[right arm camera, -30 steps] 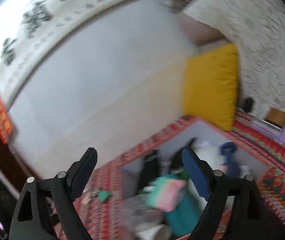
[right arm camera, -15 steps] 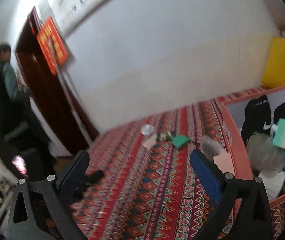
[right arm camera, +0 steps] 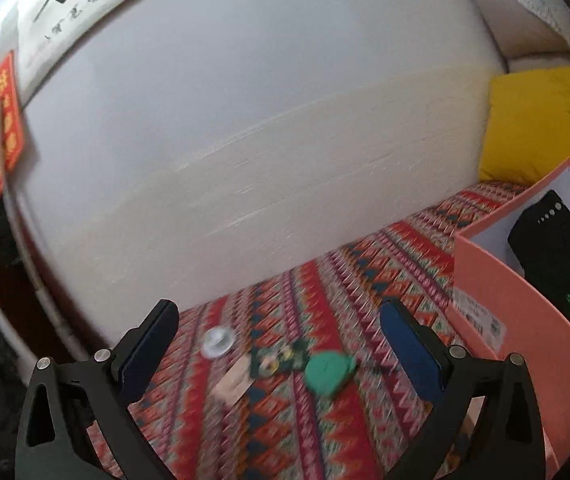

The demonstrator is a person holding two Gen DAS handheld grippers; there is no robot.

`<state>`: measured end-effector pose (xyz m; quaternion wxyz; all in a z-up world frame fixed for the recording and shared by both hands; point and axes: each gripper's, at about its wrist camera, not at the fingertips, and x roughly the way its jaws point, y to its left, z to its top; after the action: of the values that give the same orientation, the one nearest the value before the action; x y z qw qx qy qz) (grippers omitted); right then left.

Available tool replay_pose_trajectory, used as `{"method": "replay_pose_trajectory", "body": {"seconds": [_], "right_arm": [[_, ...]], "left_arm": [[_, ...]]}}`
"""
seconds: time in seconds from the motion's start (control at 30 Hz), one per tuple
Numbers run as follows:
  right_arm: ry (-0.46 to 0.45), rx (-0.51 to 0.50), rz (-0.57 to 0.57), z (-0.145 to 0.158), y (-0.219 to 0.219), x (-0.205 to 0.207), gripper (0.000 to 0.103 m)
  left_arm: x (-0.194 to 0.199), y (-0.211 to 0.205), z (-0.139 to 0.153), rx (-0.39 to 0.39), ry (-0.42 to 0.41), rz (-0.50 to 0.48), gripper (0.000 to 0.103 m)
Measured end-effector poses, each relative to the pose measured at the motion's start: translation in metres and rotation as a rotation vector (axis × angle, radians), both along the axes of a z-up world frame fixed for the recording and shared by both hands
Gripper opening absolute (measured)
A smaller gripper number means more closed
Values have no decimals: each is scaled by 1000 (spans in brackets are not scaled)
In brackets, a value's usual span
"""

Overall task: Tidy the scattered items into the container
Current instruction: 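Move both grippers back toward the tape measure and snack packet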

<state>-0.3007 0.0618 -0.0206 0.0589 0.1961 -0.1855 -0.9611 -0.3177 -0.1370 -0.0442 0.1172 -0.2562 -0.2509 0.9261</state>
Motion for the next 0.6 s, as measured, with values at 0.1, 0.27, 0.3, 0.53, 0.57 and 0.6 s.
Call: {"method": "replay_pose_trajectory", "body": {"seconds": [0.1, 0.27, 0.3, 0.53, 0.57, 0.6], "right_arm": [[14, 58, -30, -23, -1, -21, 102], [-126, 139, -64, -71, 10, -50, 102], [-152, 129, -69, -76, 14, -55, 102], [-161, 109, -94, -78, 29, -62, 102], [-168, 98, -89, -79, 31, -64, 102], [-175, 89, -87, -79, 32, -66, 102]], "left_arm": [[-17, 14, -30, -31, -60, -33, 101], [-32, 29, -57, 4, -108, -98, 101], [-34, 31, -61, 1, -116, -96, 101], [-36, 21, -71, -3, -134, -44, 101], [-37, 19, -72, -6, -135, -36, 101], [-38, 18, -73, -12, -136, -29, 101]]}}
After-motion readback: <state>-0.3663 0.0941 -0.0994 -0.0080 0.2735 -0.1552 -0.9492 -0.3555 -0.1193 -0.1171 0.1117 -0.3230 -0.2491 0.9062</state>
